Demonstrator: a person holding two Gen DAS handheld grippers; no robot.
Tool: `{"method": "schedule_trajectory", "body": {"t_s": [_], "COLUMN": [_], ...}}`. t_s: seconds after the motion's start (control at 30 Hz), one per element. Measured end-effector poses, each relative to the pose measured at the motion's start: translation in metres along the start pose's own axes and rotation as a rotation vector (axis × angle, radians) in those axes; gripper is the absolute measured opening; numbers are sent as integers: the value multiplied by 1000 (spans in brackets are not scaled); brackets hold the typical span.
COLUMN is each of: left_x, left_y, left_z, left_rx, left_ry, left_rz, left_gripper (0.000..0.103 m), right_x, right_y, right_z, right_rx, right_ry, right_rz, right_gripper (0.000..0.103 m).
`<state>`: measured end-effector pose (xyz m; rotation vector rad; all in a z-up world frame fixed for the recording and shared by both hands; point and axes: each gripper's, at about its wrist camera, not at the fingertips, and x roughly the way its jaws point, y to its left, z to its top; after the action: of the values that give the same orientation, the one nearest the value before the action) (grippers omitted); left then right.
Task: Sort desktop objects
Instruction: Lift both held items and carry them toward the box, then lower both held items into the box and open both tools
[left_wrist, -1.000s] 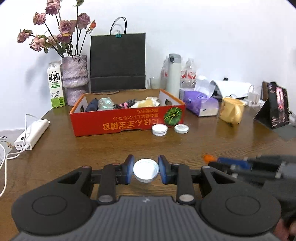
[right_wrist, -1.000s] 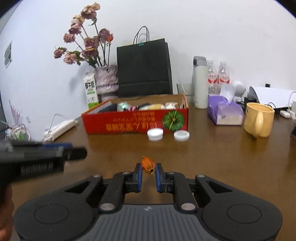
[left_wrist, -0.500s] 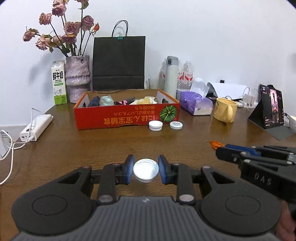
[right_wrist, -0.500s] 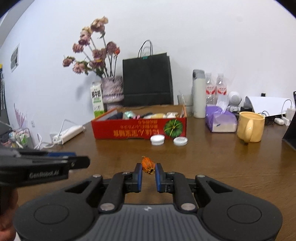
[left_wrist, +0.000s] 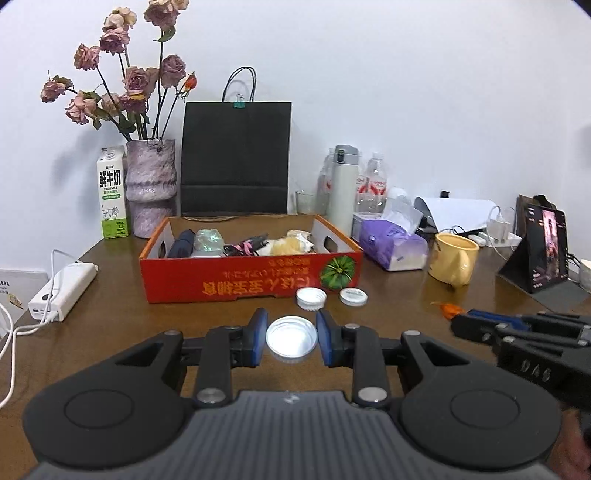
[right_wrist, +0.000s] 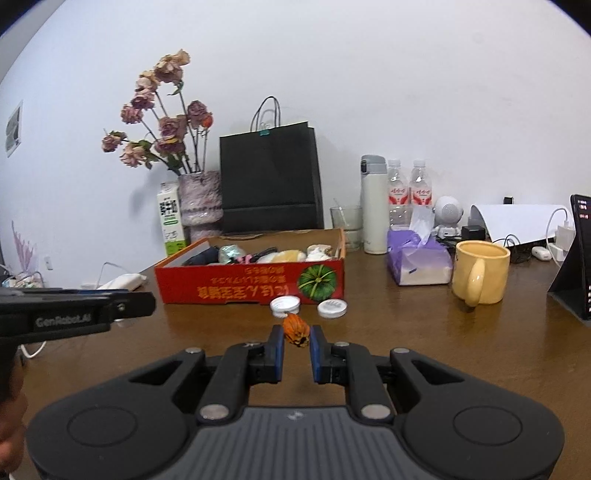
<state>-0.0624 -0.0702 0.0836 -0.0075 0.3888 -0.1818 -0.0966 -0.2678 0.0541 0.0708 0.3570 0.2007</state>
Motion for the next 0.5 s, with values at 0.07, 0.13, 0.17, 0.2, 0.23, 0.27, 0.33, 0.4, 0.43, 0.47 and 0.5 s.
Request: {"method": "schedule_trajectory", "body": {"t_s": [0.07,0.13,0.17,0.2,0.23,0.27,0.33,0.4,0.43,0.47,0.5], "left_x": [8,18,24,30,36,43,58,77,86,98,111], "left_y": [6,15,20,23,27,32,43,57,63,71,76], "left_z": [7,18,24,30,37,45,60,75,81,88,96], "left_rx": [-12,-26,-34,-35,-34,-32,-33,-47,-53,-54,-53], "left_ry": [-5,-15,-25,-33,-42,-53,-62,-60,-57,-45,-19], "left_rz": [6,4,7,8,8,12,18,17,14,12,8], "left_gripper": [29,29,29,29,29,29,29,29,29,29,29], "right_x": [8,17,22,27,33,39,54,71,79,89,98], "right_y": [-3,-6,-8,-10,-12,-14,-18,-22,-24,-27,-29], "right_z": [9,20,27,35,43,52,69,85,93,101,108], "right_rx": [-2,-12,-16,-17,-19,-23,-28,-34,-38,-41,-39], "right_ry": [-5,-16,-22,-30,-38,-46,-57,-56,-54,-51,-44], "right_rz": [-5,-12,-13,-9,-5,-1,7,13,17,24,28], "right_gripper": [14,14,14,14,14,14,14,14,14,14,14]}}
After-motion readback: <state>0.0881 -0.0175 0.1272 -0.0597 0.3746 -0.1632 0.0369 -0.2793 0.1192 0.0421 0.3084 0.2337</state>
